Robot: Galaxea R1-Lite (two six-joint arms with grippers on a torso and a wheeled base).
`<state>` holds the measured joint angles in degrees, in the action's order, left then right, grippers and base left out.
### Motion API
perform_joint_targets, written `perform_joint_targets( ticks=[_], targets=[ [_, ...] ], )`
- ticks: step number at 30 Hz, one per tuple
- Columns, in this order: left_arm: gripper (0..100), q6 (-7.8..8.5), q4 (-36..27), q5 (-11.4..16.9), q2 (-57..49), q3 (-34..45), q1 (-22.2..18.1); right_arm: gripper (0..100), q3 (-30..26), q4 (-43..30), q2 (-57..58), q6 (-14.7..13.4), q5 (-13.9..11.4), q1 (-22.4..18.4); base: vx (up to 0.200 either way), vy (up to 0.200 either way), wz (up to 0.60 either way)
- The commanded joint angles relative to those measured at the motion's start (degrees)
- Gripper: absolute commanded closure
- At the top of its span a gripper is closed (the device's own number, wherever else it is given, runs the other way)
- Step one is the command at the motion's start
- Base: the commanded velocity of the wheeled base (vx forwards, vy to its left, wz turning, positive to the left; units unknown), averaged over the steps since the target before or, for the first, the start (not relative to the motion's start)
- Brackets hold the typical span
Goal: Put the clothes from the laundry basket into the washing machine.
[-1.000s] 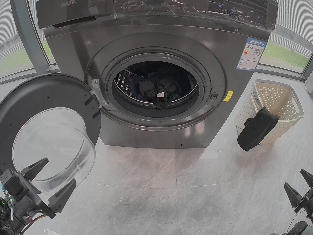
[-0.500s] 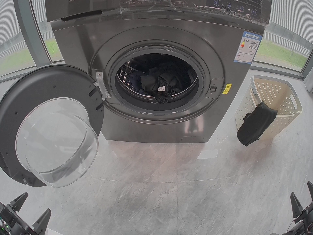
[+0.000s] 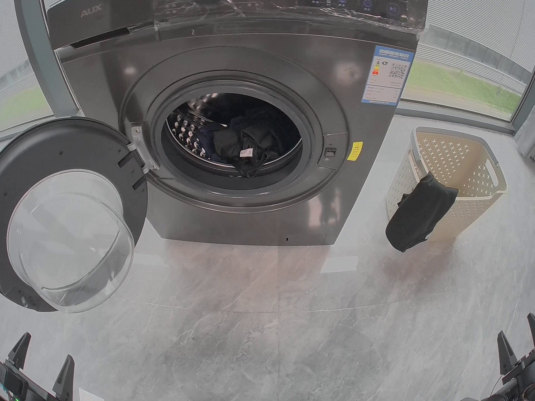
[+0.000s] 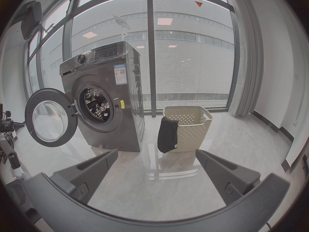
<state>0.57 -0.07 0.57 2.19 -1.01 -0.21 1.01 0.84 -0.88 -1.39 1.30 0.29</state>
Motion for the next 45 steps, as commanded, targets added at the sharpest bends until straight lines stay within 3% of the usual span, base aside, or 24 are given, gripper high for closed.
perform_joint_targets(
  ticks=[1,17,22,29,34,45],
  targets=[
    [0,-0.13,-0.1,0.04,-2.11,0.92,0.3,0,-0.92,-0.14,0.88,0.07,-0.16,-0.12,0.0,0.0,0.0],
    [0,-1.8,-0.1,-0.13,-2.02,0.92,0.38,0,-0.92,-0.23,0.88,-0.1,-0.07,-0.12,0.0,-0.188,0.0],
    [0,-1.1,-0.19,-0.05,-2.02,0.92,0.38,0,-1.01,-0.23,0.88,-0.1,-0.07,-0.12,0.0,-0.2,0.0],
    [0,-1.72,-0.19,-0.05,-2.02,0.92,0.38,0,-1.01,-0.23,0.88,-0.1,-0.16,-0.12,0.0,-0.2,0.0],
    [0,-1.01,-0.19,-0.05,-2.02,0.92,0.38,0,-1.01,-0.23,0.88,-0.1,-0.16,-0.12,0.0,-0.2,0.0],
    [0,-1.19,-0.19,-0.05,-2.02,0.92,0.38,0,-0.92,-0.23,0.88,-0.19,-0.07,-0.12,0.0,-0.2,0.0]
  ],
)
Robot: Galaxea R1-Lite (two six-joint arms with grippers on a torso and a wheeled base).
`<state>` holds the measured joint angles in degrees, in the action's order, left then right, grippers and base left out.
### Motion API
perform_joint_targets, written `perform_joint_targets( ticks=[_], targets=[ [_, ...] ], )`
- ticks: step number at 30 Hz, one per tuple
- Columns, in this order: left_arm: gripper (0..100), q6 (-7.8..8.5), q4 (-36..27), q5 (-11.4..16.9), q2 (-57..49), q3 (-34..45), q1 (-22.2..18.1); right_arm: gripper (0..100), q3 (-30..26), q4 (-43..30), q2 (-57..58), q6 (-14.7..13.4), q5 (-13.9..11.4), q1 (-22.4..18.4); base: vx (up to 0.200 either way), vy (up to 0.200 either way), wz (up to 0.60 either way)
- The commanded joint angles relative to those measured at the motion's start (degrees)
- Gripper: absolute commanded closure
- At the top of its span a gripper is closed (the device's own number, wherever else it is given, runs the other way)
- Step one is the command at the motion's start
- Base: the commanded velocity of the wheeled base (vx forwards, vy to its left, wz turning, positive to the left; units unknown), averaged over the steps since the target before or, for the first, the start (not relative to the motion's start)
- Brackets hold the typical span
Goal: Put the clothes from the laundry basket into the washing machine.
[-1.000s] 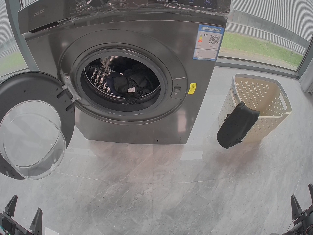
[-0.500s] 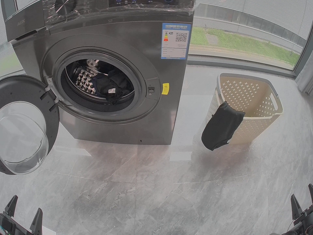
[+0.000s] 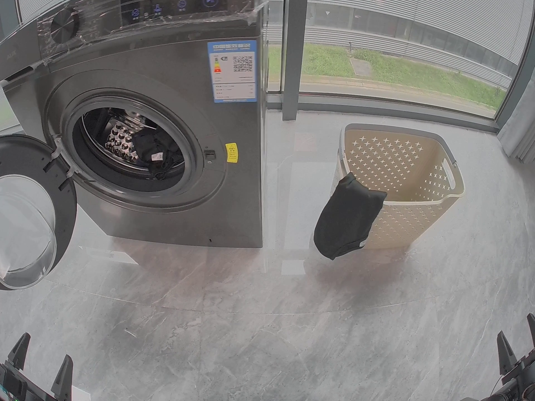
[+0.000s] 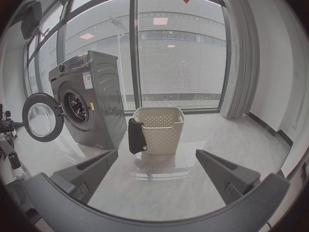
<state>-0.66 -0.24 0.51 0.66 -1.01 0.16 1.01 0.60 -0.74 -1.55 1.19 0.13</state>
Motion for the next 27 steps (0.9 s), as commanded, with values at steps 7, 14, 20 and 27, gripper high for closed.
perform_joint_targets(
  ticks=[7,14,20,27],
  targets=[
    [0,0.13,-0.02,0.1,-0.48,0.92,0.02,0,-1.01,0.02,0.74,0.05,-0.05,0.04,0.0,-0.143,0.0],
    [0,-0.22,0.07,0.1,-0.48,0.92,0.02,0,-1.01,-0.07,0.74,1.28,-0.14,-0.05,0.086,0.0,0.0],
    [0,-0.04,0.07,0.02,-0.48,0.92,0.02,0,-1.01,-0.07,0.74,1.28,-0.14,-0.05,0.2,0.0,0.0],
    [0,0.13,0.07,0.02,-0.48,0.92,0.02,0,-1.01,-0.16,0.74,1.2,-0.14,-0.05,0.2,0.0,0.0]
  ],
)
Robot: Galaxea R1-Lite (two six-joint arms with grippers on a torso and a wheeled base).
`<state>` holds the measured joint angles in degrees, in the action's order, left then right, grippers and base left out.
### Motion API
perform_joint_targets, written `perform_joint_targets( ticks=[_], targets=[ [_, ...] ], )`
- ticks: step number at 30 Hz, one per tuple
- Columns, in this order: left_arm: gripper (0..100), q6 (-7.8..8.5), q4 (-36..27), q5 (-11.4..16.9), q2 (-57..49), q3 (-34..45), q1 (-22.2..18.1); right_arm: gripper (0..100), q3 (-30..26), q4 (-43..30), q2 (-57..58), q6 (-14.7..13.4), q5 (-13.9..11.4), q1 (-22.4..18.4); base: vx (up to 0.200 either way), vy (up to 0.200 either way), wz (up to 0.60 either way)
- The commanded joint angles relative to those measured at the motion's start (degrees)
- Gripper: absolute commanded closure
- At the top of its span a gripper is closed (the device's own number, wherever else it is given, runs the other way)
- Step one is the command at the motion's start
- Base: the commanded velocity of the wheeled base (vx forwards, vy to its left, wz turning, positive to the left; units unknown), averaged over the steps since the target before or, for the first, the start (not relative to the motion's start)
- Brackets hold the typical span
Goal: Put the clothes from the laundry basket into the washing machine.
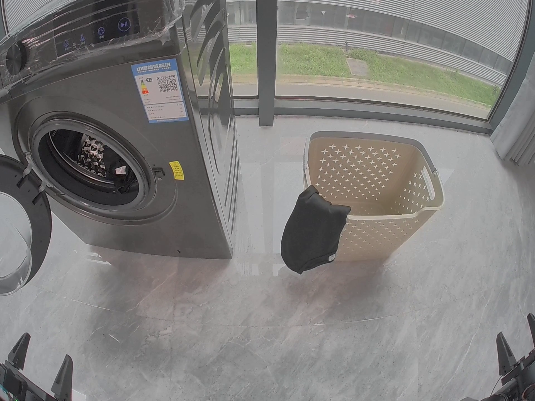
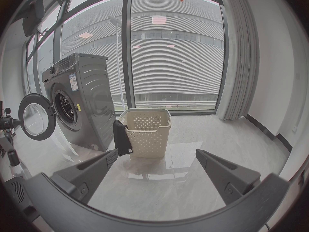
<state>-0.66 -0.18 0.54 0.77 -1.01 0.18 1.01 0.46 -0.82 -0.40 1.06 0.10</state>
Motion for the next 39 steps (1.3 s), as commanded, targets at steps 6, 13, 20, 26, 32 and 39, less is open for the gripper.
perform_joint_targets(
  ticks=[6,13,20,26,32,39],
  targets=[
    [0,0.75,-0.08,0.08,-0.59,0.92,-0.01,0,-1.01,-0.02,0.82,0.14,0.08,-0.01,0.067,-0.033,0.0],
    [0,0.75,-0.08,0.17,-0.68,0.92,-0.01,0,-1.01,-0.02,0.82,-0.56,0.08,-0.01,0.0,-0.2,0.0],
    [0,0.04,0.01,-0.01,-0.59,0.92,-0.01,0,0.48,2.35,0.82,-0.39,-0.01,-0.01,0.0,-0.029,0.0],
    [0,0.75,0.01,0.17,-0.59,0.92,-0.01,0,14.02,1.12,-10.43,-0.3,-2.82,1.75,0.0,0.0,0.0],
    [0,0.31,0.01,0.25,-0.59,0.92,-0.01,0,12.87,6.92,-37.06,-1.97,-11.87,5.7,0.0,0.0,0.0],
    [0,-0.22,0.01,-0.01,-0.59,0.92,-0.01,0,12.26,25.9,-63.61,-7.68,-11.34,19.94,0.0,0.0,0.0]
  ],
)
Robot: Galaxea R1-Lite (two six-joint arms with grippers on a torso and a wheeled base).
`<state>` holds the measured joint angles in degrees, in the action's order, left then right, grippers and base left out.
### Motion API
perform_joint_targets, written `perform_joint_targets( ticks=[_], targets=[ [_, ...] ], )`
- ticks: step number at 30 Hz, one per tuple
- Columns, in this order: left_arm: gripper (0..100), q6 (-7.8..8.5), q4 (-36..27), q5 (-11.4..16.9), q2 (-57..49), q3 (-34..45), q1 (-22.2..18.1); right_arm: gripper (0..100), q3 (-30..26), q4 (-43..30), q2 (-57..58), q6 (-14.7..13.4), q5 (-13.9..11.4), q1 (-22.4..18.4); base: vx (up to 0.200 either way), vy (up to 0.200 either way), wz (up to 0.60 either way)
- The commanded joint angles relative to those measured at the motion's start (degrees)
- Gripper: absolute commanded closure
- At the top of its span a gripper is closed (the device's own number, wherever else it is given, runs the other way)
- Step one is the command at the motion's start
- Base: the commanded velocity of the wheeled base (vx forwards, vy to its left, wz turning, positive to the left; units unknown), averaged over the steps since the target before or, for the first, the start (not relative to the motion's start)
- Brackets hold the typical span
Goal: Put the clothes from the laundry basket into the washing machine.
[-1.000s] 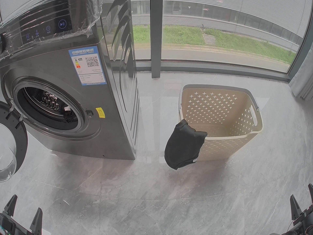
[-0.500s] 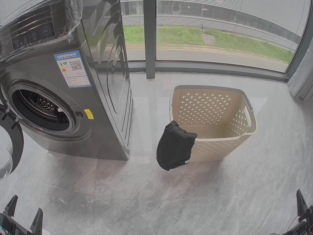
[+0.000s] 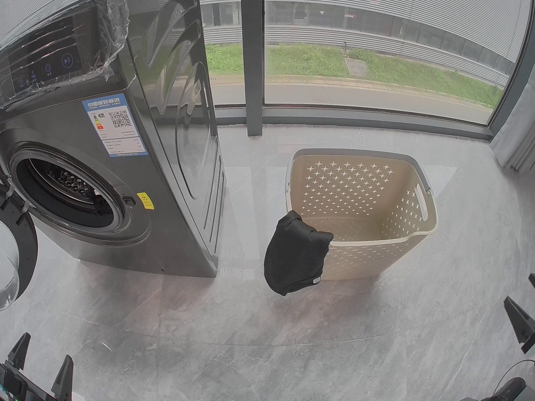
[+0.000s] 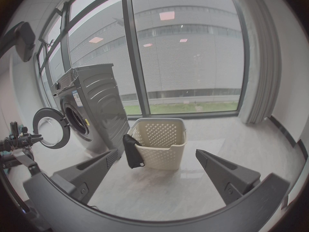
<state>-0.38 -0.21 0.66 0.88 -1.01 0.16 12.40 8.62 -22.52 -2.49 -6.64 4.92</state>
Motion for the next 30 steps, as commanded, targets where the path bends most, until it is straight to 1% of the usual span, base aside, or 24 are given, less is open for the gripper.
perform_joint_targets(
  ticks=[1,2,3,4,5,6,7,9,13,14,17,20,25,30],
  targets=[
    [0,-0.5,0.03,-0.13,-0.7,0.92,0.02,0,0.96,19.24,-43.49,-6.21,-2.58,16.87,0.0,0.0,0.0],
    [0,-0.5,0.03,-0.13,-0.7,0.92,0.02,0,1.14,21.53,-45.6,-7.53,-0.65,19.42,0.0,0.0,0.0],
    [0,-0.41,0.03,-0.13,-0.7,0.92,0.02,0,1.23,22.93,-46.83,-8.68,0.58,21.0,0.0,0.0,0.0],
    [0,-0.33,0.03,-0.13,-0.7,0.92,0.02,0,1.31,25.04,-49.2,-11.05,2.6,23.46,0.0,0.0,0.0],
    [0,-0.24,0.03,-0.13,-0.7,0.92,0.02,0,1.4,26.36,-50.78,-12.45,3.92,25.13,0.0,0.0,0.0],
    [0,-0.24,0.03,-0.13,-0.7,0.92,0.02,0,1.49,27.06,-51.58,-13.16,4.53,25.84,0.0,0.0,0.0],
    [0,-0.24,0.03,-0.13,-0.7,0.92,0.02,0,1.75,29.35,-54.21,-14.83,6.73,27.86,0.0,0.0,0.0],
    [0,-0.41,0.03,-0.13,-0.7,0.92,0.02,0,1.84,31.55,-56.5,-15.18,8.31,29.09,0.0,0.0,0.0],
    [0,-0.24,0.03,-0.04,-0.7,0.92,0.02,0,2.9,35.59,-61.24,-15.18,9.63,30.41,0.0,0.0,0.0],
    [0,-0.24,0.03,-0.04,-0.7,0.92,0.02,0,2.98,35.68,-61.42,-15.18,9.72,30.41,0.0,0.0,0.0],
    [0,-0.15,0.03,-0.13,-0.7,0.92,0.02,0,4.92,36.12,-64.41,-15.44,11.04,31.02,0.0,0.0,0.0],
    [0,-0.5,0.03,-0.04,-0.7,0.92,0.02,0,6.76,36.12,-66.61,-16.59,11.92,31.9,0.0,0.0,0.0],
    [0,-0.15,0.03,-0.04,-0.7,0.92,0.02,0,9.49,36.03,-68.19,-18.96,14.82,34.54,0.0,0.0,0.0],
    [0,-0.33,0.03,-0.04,-0.7,0.92,0.02,0,11.07,36.21,-71.53,-20.19,15.08,34.8,0.0,0.0,0.0]
  ],
)
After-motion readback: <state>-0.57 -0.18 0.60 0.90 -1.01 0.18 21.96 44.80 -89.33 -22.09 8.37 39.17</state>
